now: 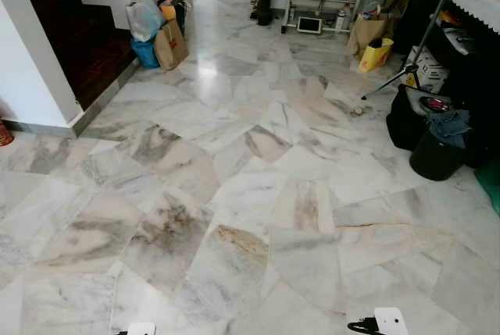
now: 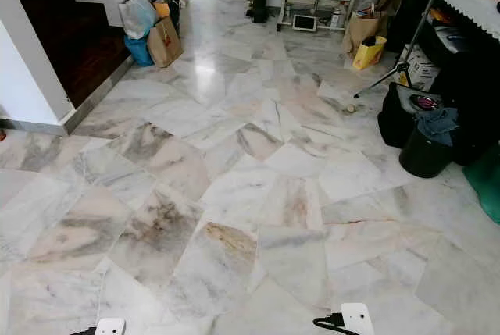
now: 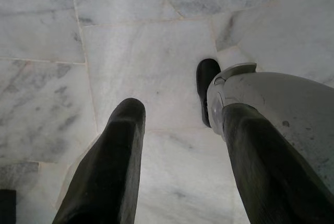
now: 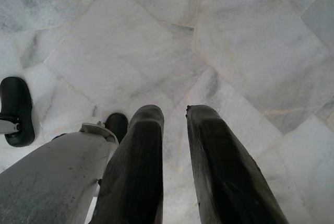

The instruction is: Hang keys on a hook

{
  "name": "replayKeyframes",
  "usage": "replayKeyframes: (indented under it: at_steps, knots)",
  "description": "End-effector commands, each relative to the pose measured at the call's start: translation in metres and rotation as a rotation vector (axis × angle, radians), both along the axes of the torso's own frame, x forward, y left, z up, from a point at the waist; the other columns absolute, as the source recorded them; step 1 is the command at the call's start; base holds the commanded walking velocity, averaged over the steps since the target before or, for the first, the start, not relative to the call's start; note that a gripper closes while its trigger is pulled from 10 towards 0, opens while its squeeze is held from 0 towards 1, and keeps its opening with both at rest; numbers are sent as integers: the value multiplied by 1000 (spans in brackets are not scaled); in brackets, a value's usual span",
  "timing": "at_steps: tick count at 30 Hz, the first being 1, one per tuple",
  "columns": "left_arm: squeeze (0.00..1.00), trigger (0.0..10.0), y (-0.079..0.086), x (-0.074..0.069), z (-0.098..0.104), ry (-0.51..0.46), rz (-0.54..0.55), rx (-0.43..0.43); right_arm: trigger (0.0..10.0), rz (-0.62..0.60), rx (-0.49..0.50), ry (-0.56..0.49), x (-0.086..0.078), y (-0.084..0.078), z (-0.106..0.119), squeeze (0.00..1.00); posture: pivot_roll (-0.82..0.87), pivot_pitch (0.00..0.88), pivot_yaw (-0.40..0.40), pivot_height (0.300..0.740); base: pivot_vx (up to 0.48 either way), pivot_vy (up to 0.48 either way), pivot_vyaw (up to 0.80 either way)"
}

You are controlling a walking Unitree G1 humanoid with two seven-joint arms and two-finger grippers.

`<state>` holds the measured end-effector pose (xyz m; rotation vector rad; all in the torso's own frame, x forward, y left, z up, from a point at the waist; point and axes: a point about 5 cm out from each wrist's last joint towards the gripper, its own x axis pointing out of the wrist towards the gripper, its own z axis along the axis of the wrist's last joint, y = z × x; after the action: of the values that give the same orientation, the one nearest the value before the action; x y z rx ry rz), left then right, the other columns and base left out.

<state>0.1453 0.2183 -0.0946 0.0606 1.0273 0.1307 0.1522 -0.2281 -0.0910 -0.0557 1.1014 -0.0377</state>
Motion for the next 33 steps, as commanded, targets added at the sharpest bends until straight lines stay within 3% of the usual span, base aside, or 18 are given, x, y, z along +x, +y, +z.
replayKeyframes:
  at_steps: [1,12,15,33]
  knots:
    - [0,10000,-2,33,14,-119,7,-81,10000,-113,162,-186,45,28,16,0,63,0,-25,721,0,0,0]
    - [0,10000,-2,33,14,-116,5,-79,10000,-99,164,-187,45,28,16,0,62,0,-25,721,0,0,0]
    - [0,10000,1,36,17,-145,11,-66,10000,-80,189,-186,45,35,15,0,69,0,-32,721,0,0,0]
    - [0,10000,-3,38,17,-157,11,-80,10000,-104,176,-182,49,31,17,0,75,0,-56,721,0,0,0]
